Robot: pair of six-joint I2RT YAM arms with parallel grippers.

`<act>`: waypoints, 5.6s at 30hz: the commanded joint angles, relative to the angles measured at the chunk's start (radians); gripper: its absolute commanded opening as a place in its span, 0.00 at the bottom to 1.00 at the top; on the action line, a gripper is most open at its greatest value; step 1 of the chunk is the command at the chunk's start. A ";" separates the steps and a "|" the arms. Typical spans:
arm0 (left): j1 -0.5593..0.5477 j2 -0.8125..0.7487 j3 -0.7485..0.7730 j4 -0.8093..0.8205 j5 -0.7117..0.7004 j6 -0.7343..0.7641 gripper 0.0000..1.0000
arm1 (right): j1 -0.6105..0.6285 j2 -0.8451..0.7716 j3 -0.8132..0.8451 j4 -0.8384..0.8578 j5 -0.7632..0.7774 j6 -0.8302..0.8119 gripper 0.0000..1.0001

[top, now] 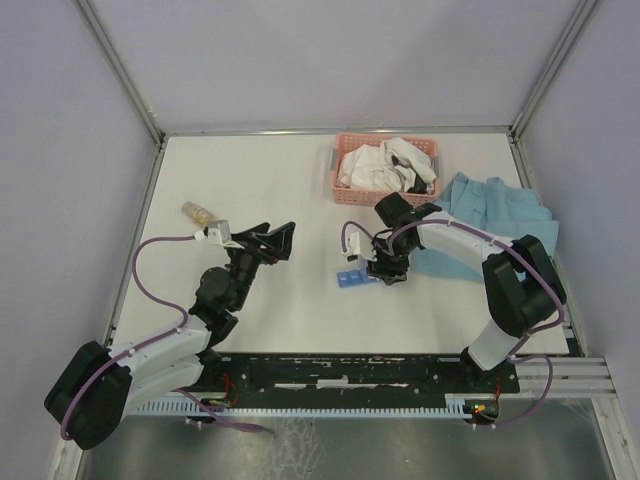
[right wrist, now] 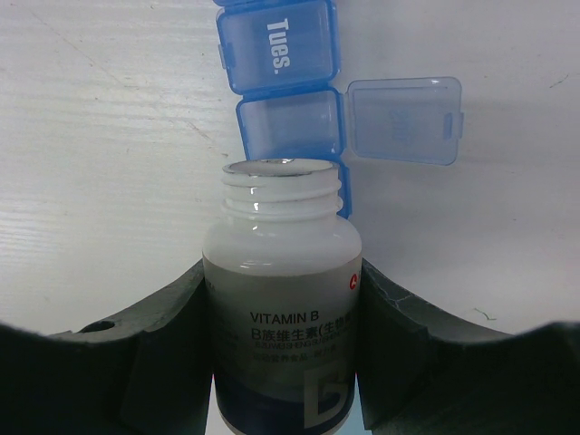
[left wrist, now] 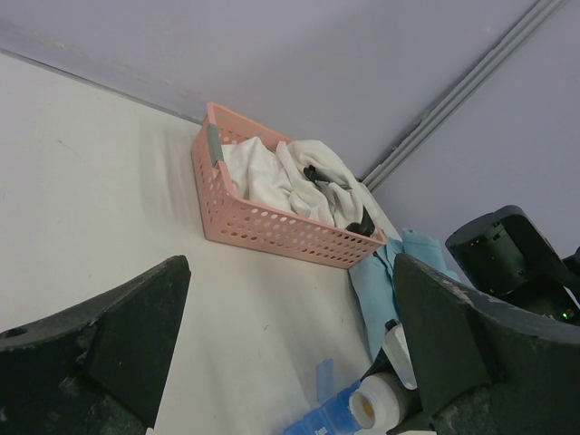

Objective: Sort the pills into containers

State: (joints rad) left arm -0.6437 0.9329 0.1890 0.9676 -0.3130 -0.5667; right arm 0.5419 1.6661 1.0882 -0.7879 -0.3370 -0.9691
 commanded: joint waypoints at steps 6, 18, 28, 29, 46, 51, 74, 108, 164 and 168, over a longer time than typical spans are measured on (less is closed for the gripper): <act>-0.002 -0.016 -0.007 0.058 -0.024 0.027 0.99 | 0.012 0.000 0.046 -0.007 0.028 0.015 0.01; -0.002 -0.017 -0.006 0.056 -0.025 0.027 0.99 | 0.025 0.011 0.060 -0.023 0.051 0.020 0.01; -0.002 -0.017 -0.006 0.054 -0.027 0.027 0.99 | 0.036 0.028 0.073 -0.035 0.073 0.027 0.01; -0.002 -0.017 -0.006 0.054 -0.027 0.027 0.99 | 0.035 0.030 0.074 -0.036 0.076 0.028 0.01; -0.003 -0.019 -0.006 0.053 -0.028 0.028 0.99 | 0.046 0.038 0.088 -0.050 0.099 0.040 0.01; -0.001 -0.022 -0.008 0.053 -0.028 0.028 0.99 | 0.051 0.040 0.092 -0.053 0.105 0.043 0.01; -0.002 -0.022 -0.011 0.051 -0.029 0.028 0.99 | 0.073 0.027 0.093 -0.050 0.136 0.052 0.01; -0.003 -0.024 -0.008 0.046 -0.033 0.030 0.99 | 0.084 0.022 0.092 -0.030 0.188 0.080 0.01; -0.002 -0.026 -0.011 0.046 -0.034 0.029 0.99 | 0.105 0.006 0.058 0.004 0.241 0.065 0.01; -0.003 -0.026 -0.010 0.045 -0.034 0.029 0.99 | 0.095 0.006 0.085 -0.043 0.176 0.071 0.01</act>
State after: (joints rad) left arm -0.6437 0.9199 0.1761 0.9676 -0.3153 -0.5667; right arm 0.6319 1.7027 1.1522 -0.8284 -0.1612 -0.8799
